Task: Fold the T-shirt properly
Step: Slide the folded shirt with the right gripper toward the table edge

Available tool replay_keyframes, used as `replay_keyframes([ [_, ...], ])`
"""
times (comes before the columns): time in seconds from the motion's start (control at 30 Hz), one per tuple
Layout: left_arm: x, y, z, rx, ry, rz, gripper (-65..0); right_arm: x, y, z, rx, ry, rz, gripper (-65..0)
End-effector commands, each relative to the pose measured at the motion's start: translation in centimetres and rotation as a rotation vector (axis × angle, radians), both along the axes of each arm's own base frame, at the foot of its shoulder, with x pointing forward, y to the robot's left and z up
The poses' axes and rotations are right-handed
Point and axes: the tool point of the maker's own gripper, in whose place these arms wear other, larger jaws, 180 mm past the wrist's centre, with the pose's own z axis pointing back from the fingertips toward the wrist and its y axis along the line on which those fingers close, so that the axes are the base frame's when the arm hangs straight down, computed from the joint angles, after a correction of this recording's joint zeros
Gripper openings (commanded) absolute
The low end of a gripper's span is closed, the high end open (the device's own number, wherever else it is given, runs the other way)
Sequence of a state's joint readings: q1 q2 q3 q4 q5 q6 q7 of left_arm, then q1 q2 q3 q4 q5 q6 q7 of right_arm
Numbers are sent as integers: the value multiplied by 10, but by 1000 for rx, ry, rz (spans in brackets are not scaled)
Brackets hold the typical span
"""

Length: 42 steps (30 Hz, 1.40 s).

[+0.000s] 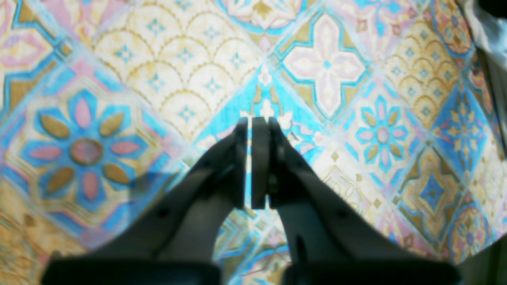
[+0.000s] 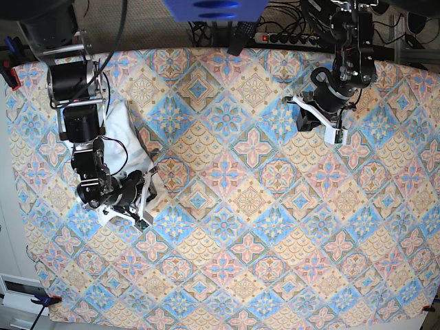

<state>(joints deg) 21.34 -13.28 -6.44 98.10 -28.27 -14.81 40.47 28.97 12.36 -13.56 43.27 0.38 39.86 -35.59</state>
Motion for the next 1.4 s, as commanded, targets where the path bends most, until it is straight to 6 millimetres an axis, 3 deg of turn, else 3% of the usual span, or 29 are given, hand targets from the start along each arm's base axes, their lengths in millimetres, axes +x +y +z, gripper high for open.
replay_keyframes([
  [0.0,5,2,9,-8,-36,2,-643,19,-2,20,14,-59,-6,-616],
  [0.3,-3,22,20,-39,-39,31,-643,25,-2,25,13,-72,-3,-615],
  [0.37,-5,26,28,-31,-56,36,-643,25,-12,24,-2,-77,-8,-614],
  [0.57,-10,36,42,-5,-85,49,-643,7,-27,-5,-55,-15,-6,-615],
  [0.7,-11,38,42,-3,-84,55,-643,4,-34,-10,-23,-9,-49,-615],
  [1.03,-23,38,36,-3,-54,56,-643,18,-75,10,10,-64,-183,-615],
  [1.17,-24,38,36,-3,-54,55,-643,22,-78,16,0,-80,-180,-615],
  [1.3,-25,38,36,-3,-52,55,-643,42,-81,52,-59,-171,-153,-615],
  [1.37,-25,38,36,-3,-52,55,-643,32,-86,57,-105,-183,-145,-616],
])
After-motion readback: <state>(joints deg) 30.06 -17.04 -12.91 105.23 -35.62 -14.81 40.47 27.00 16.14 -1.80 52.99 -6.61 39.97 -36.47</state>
